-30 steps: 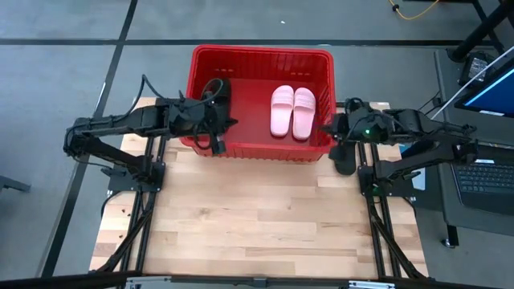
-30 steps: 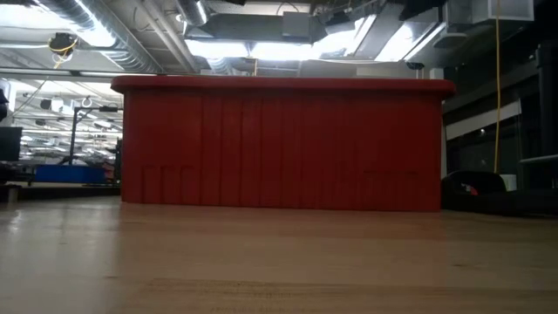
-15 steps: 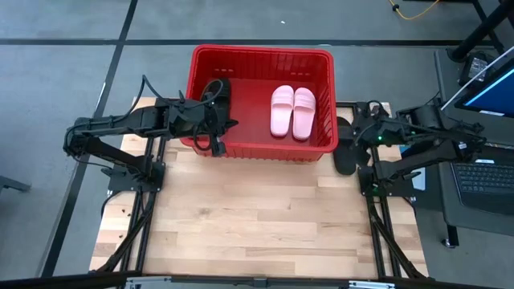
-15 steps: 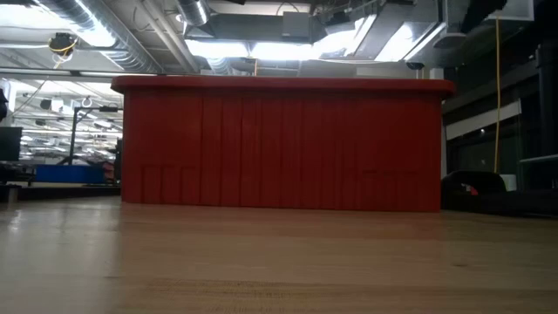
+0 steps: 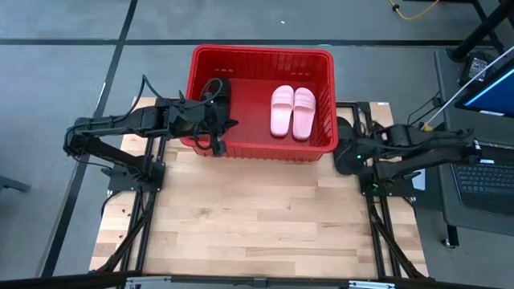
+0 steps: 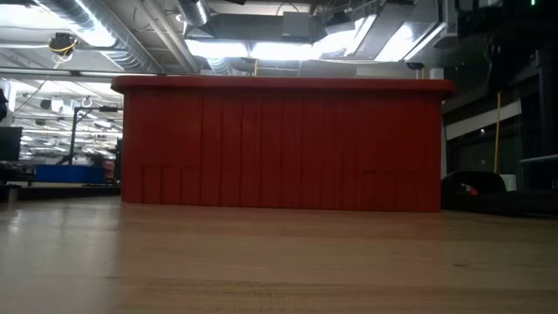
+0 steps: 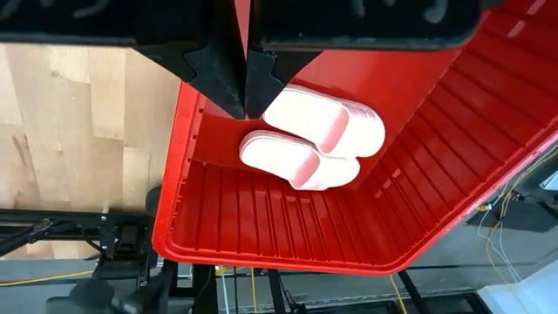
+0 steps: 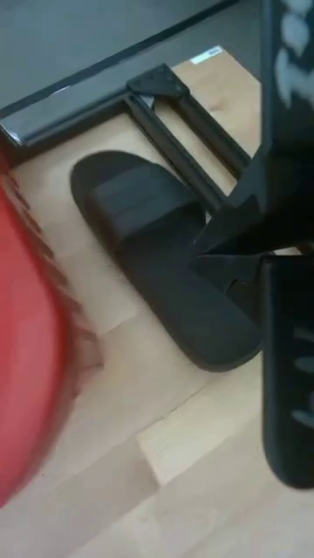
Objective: Pick and place slides into bin
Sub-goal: Put the black slide into the bin
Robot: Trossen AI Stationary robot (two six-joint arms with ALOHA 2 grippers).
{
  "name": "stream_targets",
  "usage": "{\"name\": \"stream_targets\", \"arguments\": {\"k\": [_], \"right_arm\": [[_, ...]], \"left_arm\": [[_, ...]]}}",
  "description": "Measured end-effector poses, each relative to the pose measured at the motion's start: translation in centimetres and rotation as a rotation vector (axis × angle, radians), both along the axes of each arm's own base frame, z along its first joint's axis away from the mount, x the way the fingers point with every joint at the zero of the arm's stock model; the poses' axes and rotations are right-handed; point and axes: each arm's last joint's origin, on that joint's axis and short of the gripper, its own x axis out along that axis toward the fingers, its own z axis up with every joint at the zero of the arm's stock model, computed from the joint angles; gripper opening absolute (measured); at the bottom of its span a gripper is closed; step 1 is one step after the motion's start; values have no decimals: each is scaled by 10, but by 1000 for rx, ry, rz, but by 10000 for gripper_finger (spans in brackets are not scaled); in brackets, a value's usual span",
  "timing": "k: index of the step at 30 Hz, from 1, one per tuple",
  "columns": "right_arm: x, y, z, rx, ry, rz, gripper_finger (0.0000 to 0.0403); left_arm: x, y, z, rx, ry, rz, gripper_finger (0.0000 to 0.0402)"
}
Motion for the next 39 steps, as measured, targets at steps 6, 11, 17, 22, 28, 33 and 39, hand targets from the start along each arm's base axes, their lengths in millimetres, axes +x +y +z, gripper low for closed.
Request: {"name": "stream_targets", "arguments": {"k": [6,11,17,22,28,33,39], "right_arm": [[0,-1,-35,-47,75,-34,17],[0,-1,-54,-50,100,-31,53],[1,-3,-57,-129,106,-16,109],[1,-3,-57,-130,106,-13,143],[1,-3,-57,-130,107,-10,154],[1,-3,-57,-129,103,-16,154],[5,-3,-56,-115,38,-54,154]], "left_arm": [[0,0,0,-22,-10,12,3],[0,0,0,-23,-10,12,1],[0,0,0,-22,-11,12,2],[0,0,0,-21,-10,12,3],[0,0,0,-16,-7,9,1],[0,0,0,-6,-2,3,2],[0,0,0,-5,-2,3,3]]}}
